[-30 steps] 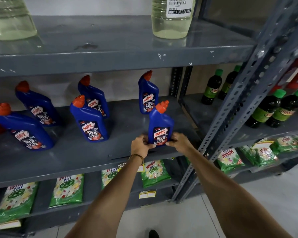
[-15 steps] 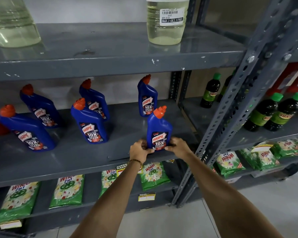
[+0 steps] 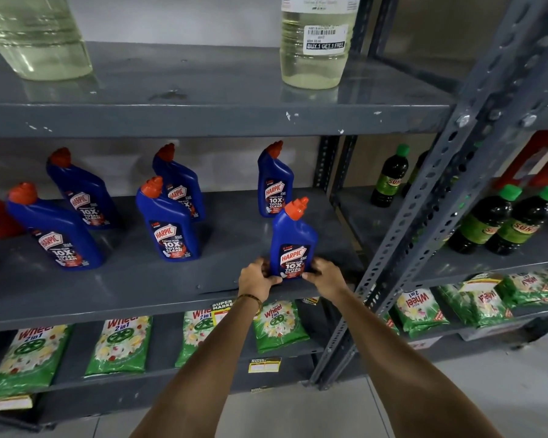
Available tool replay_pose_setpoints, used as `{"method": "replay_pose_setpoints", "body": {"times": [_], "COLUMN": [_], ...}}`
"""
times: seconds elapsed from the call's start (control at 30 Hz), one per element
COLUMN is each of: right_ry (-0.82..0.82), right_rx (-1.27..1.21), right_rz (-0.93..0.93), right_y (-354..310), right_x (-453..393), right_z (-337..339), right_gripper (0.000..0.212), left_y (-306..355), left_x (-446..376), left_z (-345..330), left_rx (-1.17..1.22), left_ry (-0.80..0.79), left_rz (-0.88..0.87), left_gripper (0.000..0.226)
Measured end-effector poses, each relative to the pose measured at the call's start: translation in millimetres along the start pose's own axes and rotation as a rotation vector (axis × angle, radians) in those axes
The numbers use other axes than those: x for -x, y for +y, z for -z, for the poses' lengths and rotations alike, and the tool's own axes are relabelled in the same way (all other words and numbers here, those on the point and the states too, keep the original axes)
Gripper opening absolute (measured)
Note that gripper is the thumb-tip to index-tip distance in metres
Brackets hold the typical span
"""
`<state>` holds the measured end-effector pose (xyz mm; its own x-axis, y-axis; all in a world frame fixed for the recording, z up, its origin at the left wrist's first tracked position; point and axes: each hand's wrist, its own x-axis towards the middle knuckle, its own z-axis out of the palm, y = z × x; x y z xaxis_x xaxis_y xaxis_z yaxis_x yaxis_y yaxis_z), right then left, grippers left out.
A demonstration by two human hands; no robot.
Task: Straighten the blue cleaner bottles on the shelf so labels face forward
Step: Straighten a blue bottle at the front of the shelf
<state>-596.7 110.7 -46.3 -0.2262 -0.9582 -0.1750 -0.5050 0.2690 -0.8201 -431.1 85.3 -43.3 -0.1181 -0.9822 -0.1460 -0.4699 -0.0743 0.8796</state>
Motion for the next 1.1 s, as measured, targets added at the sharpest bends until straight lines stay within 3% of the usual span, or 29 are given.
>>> {"method": "replay_pose_setpoints", "body": {"times": [0.2,0.43,0.57,0.93,1.1], "right_ry": [0.169,0.511,0.595,0.211,0.061], "right_rx": [0.039,0.022,-0.004,-0.043,-0.094], "right_rz": [-0.071,-0.192,-0.189,-0.045,-0.023], "right_y": [-3.8,-27.4,-53.1,-129.2,-143.3], "right_x": [17.2,48.7,59.5,12.8,-21.7], "right_z": [-15.9,-71.2,-113.0,-192.3,-203.9], "right_gripper": [0.051,0.035,0.030,0.048,0.056], "left_y": [-18.2,-63.5,-90.4,-106.4,-101.1], "left_x": [5.7,7.0,3.9,-25.9,-45.2], "left_z": [29.4,114.8,167.0,225.3,225.6], "left_rx": [-0.020,-0.061,-0.078,-0.027,-0.002], "left_ry": [-0.024,-0.058,0.002,0.101,0.117], "left_rz": [-0.026,-0.034,-0.013,0.074,0.066], "left_gripper": [0.055,0.054,0.054,0.059,0.048]}}
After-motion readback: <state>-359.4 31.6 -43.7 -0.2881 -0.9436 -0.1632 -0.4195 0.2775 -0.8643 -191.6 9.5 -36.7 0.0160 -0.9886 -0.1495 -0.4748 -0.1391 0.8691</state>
